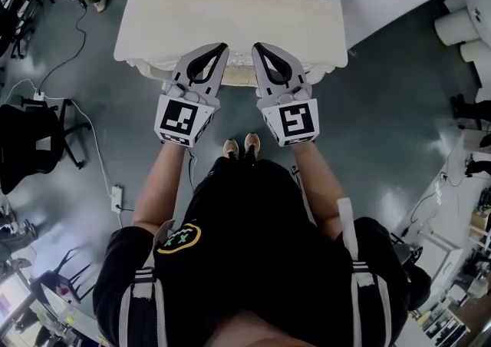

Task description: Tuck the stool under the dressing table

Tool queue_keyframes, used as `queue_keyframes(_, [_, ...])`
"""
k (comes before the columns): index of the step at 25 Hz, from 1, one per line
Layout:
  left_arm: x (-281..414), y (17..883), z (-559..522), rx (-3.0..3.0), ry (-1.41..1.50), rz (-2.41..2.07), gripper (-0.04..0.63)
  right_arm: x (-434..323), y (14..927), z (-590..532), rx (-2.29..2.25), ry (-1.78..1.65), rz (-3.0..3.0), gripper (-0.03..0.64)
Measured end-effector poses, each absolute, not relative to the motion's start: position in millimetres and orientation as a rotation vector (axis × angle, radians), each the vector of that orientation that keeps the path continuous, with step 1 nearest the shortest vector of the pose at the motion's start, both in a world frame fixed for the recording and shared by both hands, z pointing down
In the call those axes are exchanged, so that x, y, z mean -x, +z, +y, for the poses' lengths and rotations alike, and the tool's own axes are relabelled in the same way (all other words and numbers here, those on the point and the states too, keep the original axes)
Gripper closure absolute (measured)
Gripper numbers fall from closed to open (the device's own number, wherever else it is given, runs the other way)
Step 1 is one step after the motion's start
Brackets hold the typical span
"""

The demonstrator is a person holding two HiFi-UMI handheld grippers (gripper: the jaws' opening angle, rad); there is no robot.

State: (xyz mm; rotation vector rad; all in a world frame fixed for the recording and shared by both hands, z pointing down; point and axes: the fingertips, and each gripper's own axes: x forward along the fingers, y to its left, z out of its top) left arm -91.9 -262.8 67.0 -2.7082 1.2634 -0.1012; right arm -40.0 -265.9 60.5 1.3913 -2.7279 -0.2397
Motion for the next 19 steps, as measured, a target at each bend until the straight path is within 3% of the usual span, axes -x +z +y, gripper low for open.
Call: queue_keyframes(19, [88, 71, -282, 2.721, -0.094, 1.282, 0.577, 35, 66, -286, -1.387, -0.236, -2.719, 0.598])
